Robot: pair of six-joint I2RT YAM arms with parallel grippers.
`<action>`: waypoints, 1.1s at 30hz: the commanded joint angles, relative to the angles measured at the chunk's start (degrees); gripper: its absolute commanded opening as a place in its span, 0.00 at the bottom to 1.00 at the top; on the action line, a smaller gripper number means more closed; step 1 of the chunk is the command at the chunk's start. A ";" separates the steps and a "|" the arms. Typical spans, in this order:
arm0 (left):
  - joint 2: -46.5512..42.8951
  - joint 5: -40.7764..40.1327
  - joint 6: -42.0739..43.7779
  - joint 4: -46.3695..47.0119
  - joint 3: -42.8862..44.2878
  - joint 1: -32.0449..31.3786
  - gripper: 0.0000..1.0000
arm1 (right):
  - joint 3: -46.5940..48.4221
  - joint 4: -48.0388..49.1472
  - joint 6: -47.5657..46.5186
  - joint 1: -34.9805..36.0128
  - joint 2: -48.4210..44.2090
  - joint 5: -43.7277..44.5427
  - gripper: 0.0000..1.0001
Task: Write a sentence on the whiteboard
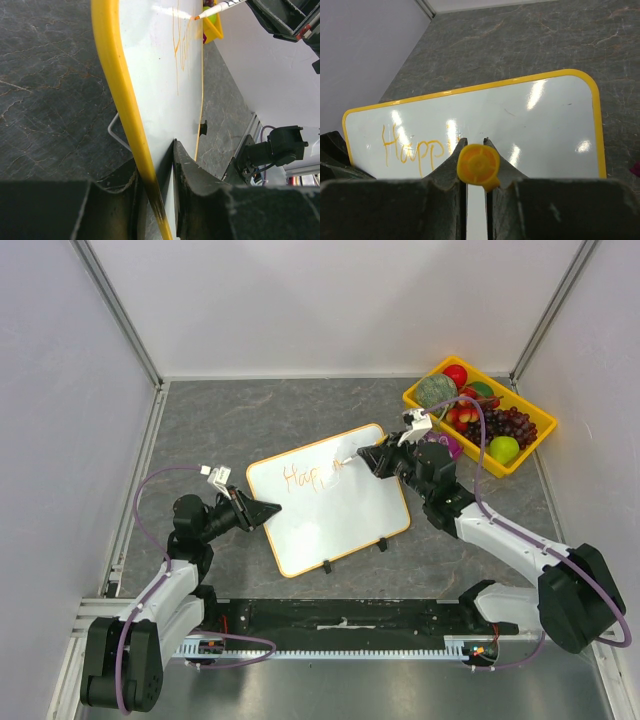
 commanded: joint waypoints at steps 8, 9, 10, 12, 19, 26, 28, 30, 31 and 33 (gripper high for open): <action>-0.03 -0.08 4.52 0.41 -0.34 -0.41 0.02 | 2.76 -2.08 -1.75 -1.54 -0.24 5.02 0.00; -0.03 -0.16 4.52 0.50 -0.34 -0.32 0.02 | 2.85 -2.00 -1.57 -1.62 -0.06 5.02 0.00; -0.03 -0.08 4.52 0.42 -0.34 -0.32 0.02 | 3.20 -1.74 -1.48 -1.54 0.12 4.94 0.00; -0.03 -0.16 4.44 0.50 -0.34 -0.32 0.02 | 3.64 -1.47 -1.13 -1.62 0.38 4.41 0.00; -0.03 -0.08 4.44 0.41 -0.34 -0.32 0.02 | 4.87 -0.42 -0.51 -1.62 1.35 0.81 0.00; 0.05 -0.17 4.52 0.41 -0.34 -0.32 0.02 | 3.56 -1.82 -0.95 -1.63 1.79 -2.80 0.00; -0.03 -0.17 4.44 0.50 -0.34 -0.32 0.02 | 2.25 -2.35 -1.13 -1.63 1.00 -2.89 0.00; 0.14 -0.08 4.44 0.50 -0.34 -0.32 0.02 | 0.84 -2.70 -1.22 -1.71 0.38 -3.41 0.00; 0.06 -0.16 4.52 0.42 -0.34 -0.32 0.02 | 0.40 -2.79 -1.39 -1.63 0.21 -3.67 0.00; 0.14 -0.16 4.44 0.41 -0.34 -0.32 0.02 | -0.13 -3.66 -1.65 -1.63 0.12 -4.47 0.00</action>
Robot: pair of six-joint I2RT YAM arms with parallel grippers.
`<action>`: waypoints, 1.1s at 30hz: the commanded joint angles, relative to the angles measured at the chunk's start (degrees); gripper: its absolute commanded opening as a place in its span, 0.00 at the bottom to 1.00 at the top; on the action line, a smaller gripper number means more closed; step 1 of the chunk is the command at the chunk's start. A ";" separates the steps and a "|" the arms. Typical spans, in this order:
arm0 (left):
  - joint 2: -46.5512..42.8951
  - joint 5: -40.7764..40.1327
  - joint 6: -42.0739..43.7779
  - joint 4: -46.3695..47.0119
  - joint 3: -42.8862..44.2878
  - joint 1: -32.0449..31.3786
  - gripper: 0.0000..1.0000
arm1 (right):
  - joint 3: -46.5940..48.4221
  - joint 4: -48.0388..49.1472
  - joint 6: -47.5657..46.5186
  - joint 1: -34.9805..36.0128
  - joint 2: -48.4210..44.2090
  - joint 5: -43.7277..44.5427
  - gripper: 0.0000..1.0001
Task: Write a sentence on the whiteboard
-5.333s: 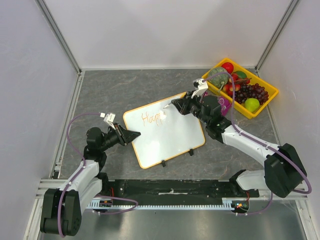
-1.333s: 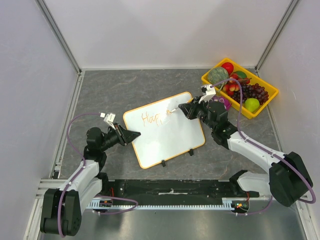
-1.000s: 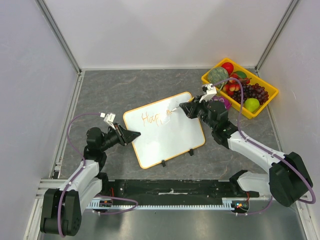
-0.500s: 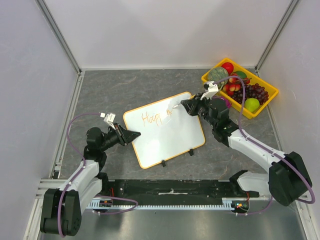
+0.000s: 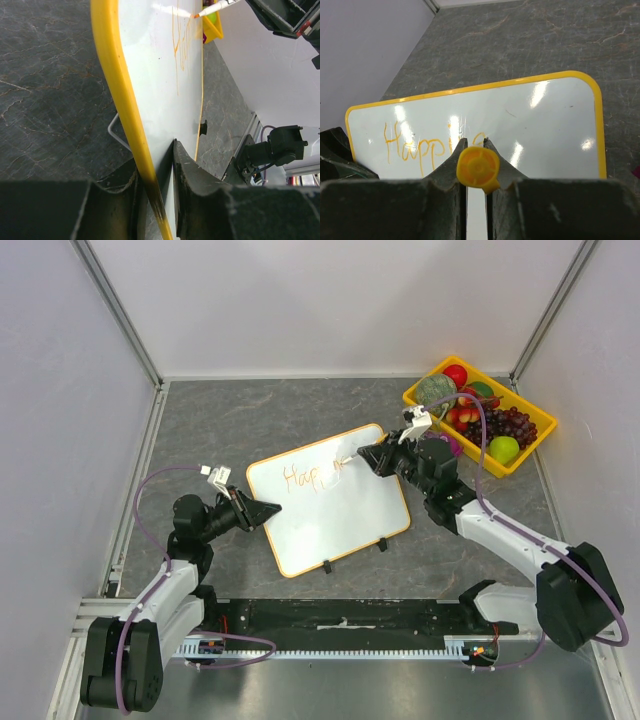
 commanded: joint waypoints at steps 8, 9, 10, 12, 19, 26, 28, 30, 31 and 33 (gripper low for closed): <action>-0.03 -0.17 4.52 0.52 -0.34 -0.32 0.02 | -4.15 -3.65 -1.88 -0.07 -3.15 1.69 0.00; 0.05 -0.17 4.52 0.52 -0.34 -0.41 0.02 | -4.06 -4.00 -1.96 -0.16 -3.32 1.95 0.00; 0.05 -0.08 4.52 0.44 -0.34 -0.41 0.02 | -3.80 -4.09 -1.97 -0.16 -3.33 2.48 0.00; 0.05 -0.17 4.44 0.44 -0.34 -0.41 0.02 | -3.53 -4.18 -1.79 -0.16 -3.50 3.27 0.00; -0.03 -0.17 4.52 0.44 -0.34 -0.32 0.02 | -0.46 -4.70 -1.87 -0.60 -4.12 5.11 0.00; -0.03 -0.17 4.52 0.44 -0.34 -0.32 0.02 | 2.36 -4.36 -1.79 -1.04 -4.99 5.03 0.00; 0.06 -0.17 4.52 0.44 -0.34 -0.32 0.02 | 2.62 -3.92 -1.44 -1.13 -5.43 4.94 0.00; -0.03 -0.16 4.52 0.52 -0.34 -0.32 0.02 | 2.80 -3.65 -1.35 -1.04 -5.79 5.12 0.00; 0.05 -0.17 4.52 0.52 -0.34 -0.32 0.02 | 2.88 -3.56 -1.35 -1.13 -5.70 5.38 0.00; 0.05 -0.08 4.44 0.52 -0.34 -0.41 0.02 | 3.23 -3.74 -1.53 -1.21 -5.35 5.82 0.00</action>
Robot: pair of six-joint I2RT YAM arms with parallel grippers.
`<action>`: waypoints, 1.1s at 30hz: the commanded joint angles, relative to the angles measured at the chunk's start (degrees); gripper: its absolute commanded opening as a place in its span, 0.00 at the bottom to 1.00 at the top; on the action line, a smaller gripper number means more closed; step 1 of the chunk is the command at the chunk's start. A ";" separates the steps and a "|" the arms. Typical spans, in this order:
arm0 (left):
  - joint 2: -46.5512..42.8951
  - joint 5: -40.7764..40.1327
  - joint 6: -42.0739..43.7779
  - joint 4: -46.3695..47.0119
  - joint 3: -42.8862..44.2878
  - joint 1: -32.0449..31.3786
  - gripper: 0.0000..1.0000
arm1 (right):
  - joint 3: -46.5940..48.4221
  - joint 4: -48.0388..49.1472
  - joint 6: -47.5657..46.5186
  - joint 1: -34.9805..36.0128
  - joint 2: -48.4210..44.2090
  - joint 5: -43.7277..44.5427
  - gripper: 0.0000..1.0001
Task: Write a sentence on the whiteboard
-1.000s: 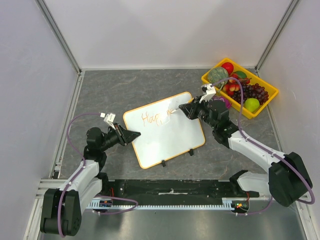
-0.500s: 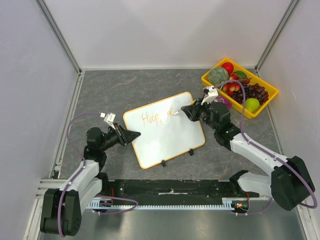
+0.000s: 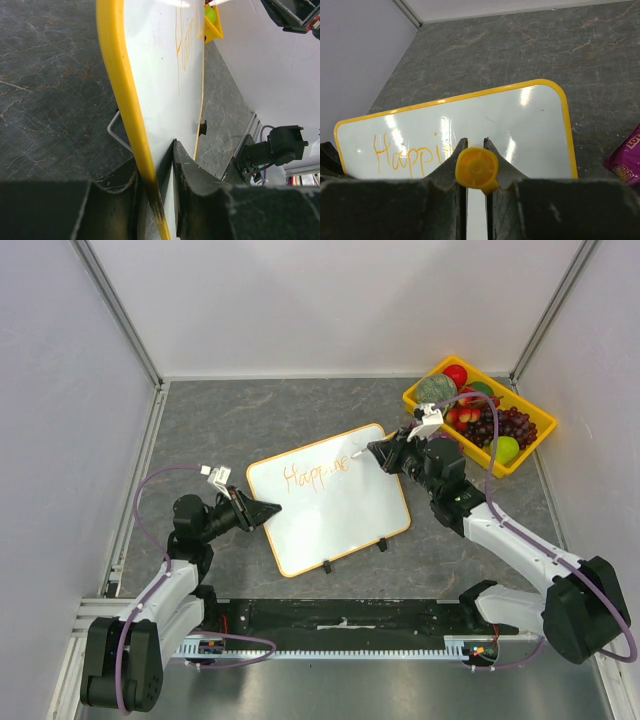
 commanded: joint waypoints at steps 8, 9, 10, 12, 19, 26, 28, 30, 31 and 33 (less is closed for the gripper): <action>0.05 -0.10 4.50 0.52 -0.34 -0.41 0.02 | 3.37 0.68 -0.89 -0.47 1.35 2.09 0.00; 0.05 -0.19 4.42 0.44 -0.34 -0.32 0.02 | 3.37 0.68 -0.98 -0.56 1.70 2.09 0.00; -0.03 -0.19 4.42 0.52 -0.34 -0.32 0.02 | 3.37 0.68 -1.07 -0.47 1.97 2.09 0.00; 0.05 -0.10 4.50 0.52 -0.34 -0.32 0.02 | 3.37 0.76 -1.16 -0.47 2.41 2.09 0.00; -0.03 -0.10 4.50 0.44 -0.34 -0.32 0.02 | 3.11 1.38 -1.42 -0.47 3.02 -0.55 0.00; -0.12 -0.19 4.50 0.44 -0.34 -0.41 0.02 | 1.88 -0.29 -2.39 -0.56 2.15 -1.78 0.00; -0.03 -0.19 4.50 0.52 -0.34 -0.32 0.02 | 1.09 -0.72 -2.56 -0.47 1.62 -1.26 0.00; -0.21 -0.19 4.42 0.52 -0.34 -0.32 0.02 | 0.03 -0.82 -2.74 -0.47 1.09 -0.73 0.00; -0.21 -0.19 4.42 0.44 -0.34 -0.41 0.02 | -0.23 -1.08 -2.74 -0.47 0.92 -0.47 0.00; -0.12 -0.19 4.42 0.44 -0.34 -0.32 0.02 | -0.76 -1.34 -3.09 -0.56 0.48 -0.29 0.00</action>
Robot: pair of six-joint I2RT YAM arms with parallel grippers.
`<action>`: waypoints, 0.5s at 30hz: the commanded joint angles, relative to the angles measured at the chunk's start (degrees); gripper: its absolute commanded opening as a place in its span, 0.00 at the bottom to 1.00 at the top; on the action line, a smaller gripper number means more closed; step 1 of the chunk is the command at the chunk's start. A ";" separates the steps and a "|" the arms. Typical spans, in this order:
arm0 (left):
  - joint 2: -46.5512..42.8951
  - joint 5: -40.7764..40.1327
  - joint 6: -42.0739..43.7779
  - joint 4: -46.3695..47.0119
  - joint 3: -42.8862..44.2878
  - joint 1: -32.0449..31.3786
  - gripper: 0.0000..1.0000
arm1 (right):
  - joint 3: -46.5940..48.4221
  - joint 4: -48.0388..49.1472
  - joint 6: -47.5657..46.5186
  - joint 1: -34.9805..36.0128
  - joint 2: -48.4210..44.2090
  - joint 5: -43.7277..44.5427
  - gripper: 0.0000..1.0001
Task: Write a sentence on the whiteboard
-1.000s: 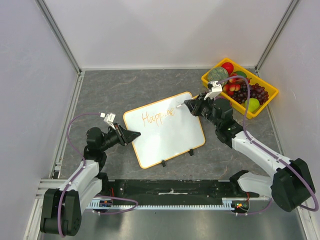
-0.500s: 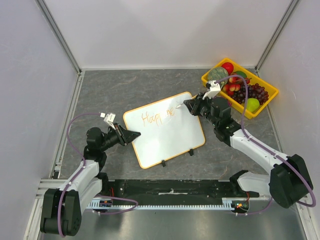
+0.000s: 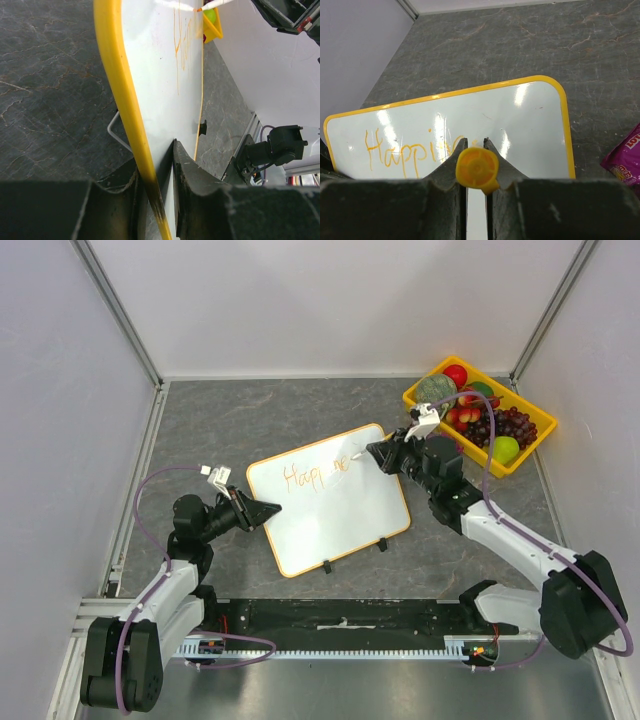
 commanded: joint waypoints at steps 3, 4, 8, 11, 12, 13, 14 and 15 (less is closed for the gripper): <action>-0.19 -0.12 4.44 0.50 -0.34 -0.41 0.02 | -1.73 -2.11 -2.09 -0.30 -1.69 0.98 0.00; -0.10 -0.21 4.52 0.42 -0.43 -0.32 0.02 | -1.73 -2.29 -2.26 -0.30 -1.78 1.33 0.00; -0.10 -0.21 4.44 0.41 -0.43 -0.32 0.02 | -2.16 -2.99 -2.61 -0.47 -2.57 2.04 0.00; -0.10 -0.21 4.52 0.33 -0.34 -0.32 0.02 | -2.69 -3.17 -2.61 -0.56 -3.01 1.51 0.00; -0.10 -0.21 4.52 0.41 -0.34 -0.41 0.02 | -2.87 -3.17 -2.61 -0.56 -3.10 1.25 0.00; -0.01 -0.30 4.52 0.41 -0.34 -0.32 0.02 | -2.96 -3.08 -2.53 -0.56 -3.10 0.90 0.00; -0.19 -0.21 4.52 0.50 -0.34 -0.32 0.02 | -3.04 -2.73 -2.35 -0.65 -3.01 0.46 0.00; -0.19 -0.30 4.44 0.50 -0.34 -0.32 0.02 | -3.31 -2.29 -2.09 -0.48 -3.01 0.11 0.00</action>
